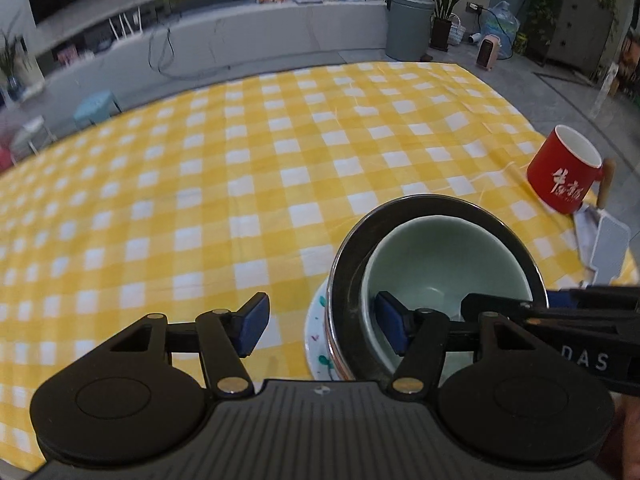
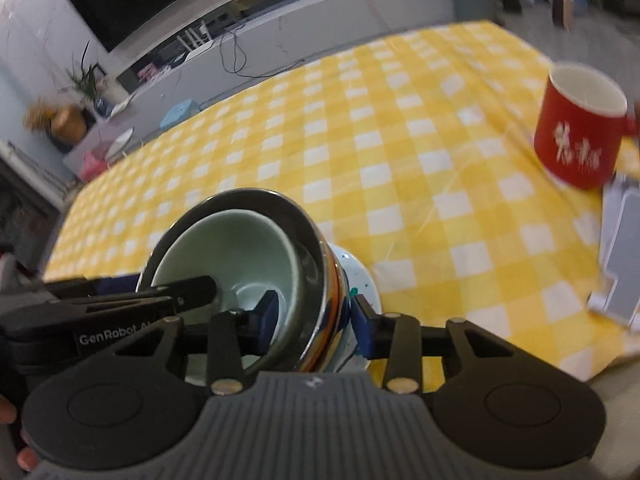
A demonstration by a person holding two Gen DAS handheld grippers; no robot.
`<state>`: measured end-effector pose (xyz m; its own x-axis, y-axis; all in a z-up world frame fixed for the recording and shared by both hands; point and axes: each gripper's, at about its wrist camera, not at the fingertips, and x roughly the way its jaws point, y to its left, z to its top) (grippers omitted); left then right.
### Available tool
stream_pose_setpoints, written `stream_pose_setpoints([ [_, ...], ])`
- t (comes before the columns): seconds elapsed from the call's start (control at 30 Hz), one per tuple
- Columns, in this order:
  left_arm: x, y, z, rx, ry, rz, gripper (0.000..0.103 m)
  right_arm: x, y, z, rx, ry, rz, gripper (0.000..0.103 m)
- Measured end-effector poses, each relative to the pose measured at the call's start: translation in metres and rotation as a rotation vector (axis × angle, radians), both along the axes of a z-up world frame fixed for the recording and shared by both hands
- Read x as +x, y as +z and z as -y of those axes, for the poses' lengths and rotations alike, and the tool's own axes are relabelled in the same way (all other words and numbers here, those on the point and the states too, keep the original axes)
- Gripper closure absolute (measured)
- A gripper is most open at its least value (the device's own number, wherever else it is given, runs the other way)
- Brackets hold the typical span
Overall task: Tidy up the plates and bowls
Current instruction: 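Lift the stacked bowls and lower them onto the plate stack, then open both tools and pull them back from the bowls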
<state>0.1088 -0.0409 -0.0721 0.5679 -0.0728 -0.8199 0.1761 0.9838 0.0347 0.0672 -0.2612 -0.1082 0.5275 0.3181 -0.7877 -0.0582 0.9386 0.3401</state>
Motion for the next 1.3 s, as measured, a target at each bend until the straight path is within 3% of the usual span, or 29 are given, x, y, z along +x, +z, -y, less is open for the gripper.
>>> stream_pose_setpoints([
  [0.1, -0.012, 0.008, 0.006, 0.048, -0.004, 0.055, 0.032, -0.003, 0.005, -0.003, -0.065, 0.009, 0.045, 0.063],
  [0.2, -0.022, 0.019, 0.010, 0.074, 0.006, 0.113, 0.032, -0.016, 0.021, -0.008, -0.156, 0.007, 0.146, 0.058],
  [0.4, -0.047, 0.053, 0.011, 0.057, 0.010, 0.201, 0.032, -0.051, 0.054, 0.001, -0.168, -0.042, 0.256, 0.046],
  [0.57, -0.077, 0.076, 0.015, 0.007, 0.000, 0.255, 0.008, -0.085, 0.068, 0.003, -0.167, -0.076, 0.301, 0.040],
  [0.73, -0.116, 0.080, 0.018, 0.040, 0.031, 0.392, 0.009, -0.111, 0.071, 0.002, -0.130, -0.087, 0.296, 0.039],
  [1.03, -0.138, 0.049, 0.015, 0.055, 0.086, 0.336, 0.019, -0.142, 0.051, -0.014, -0.160, -0.063, 0.280, 0.038],
  [1.3, -0.138, 0.033, 0.008, 0.027, 0.111, 0.283, 0.019, -0.140, 0.029, -0.018, -0.190, -0.030, 0.238, 0.038],
])
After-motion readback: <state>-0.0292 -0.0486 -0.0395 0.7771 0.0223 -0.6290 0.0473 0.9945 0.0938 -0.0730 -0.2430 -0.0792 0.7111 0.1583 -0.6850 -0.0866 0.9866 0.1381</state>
